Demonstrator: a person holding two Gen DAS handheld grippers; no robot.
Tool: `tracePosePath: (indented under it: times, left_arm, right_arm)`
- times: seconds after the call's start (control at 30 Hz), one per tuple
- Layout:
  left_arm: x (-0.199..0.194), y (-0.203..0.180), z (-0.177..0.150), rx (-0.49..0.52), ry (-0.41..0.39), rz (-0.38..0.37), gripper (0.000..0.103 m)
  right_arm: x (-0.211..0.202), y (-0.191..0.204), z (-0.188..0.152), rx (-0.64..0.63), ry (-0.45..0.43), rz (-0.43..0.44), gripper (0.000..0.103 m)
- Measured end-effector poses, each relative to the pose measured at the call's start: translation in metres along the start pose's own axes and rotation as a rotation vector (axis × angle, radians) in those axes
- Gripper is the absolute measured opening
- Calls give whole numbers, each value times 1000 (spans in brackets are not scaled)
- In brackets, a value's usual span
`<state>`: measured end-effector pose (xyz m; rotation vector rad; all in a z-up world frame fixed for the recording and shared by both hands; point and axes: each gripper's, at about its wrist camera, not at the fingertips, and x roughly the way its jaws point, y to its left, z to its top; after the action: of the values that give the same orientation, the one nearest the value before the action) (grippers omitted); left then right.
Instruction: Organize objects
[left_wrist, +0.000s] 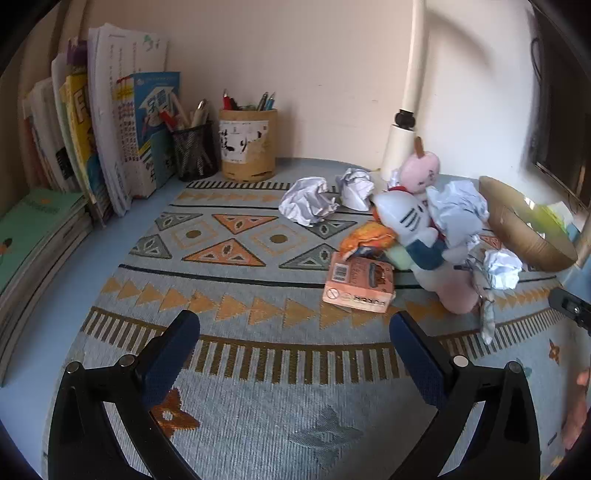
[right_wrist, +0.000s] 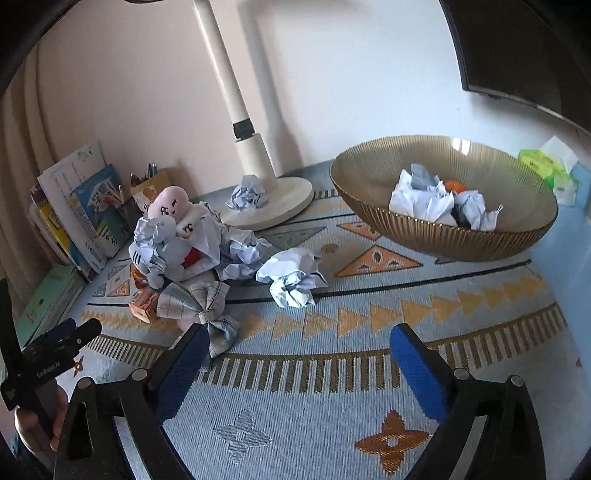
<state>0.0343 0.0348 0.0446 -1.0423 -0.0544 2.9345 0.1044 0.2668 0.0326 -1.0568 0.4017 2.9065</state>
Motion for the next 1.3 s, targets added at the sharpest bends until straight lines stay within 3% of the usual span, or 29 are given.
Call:
tracePosePath:
  times: [0.23,0.57,1.3]
  left_arm:
    - [-2,9,-1,-58,5,-15,102]
    - [-2,10,-2,-60,12,-28,102]
    - [1,12,-1,-58,39,-38,102]
  right_arm:
    - [3,16,-3,-74,11,-37,98]
    - [8,35,-8,-172,15,-99,98]
    - [8,32,-6,-147,20,-90,98]
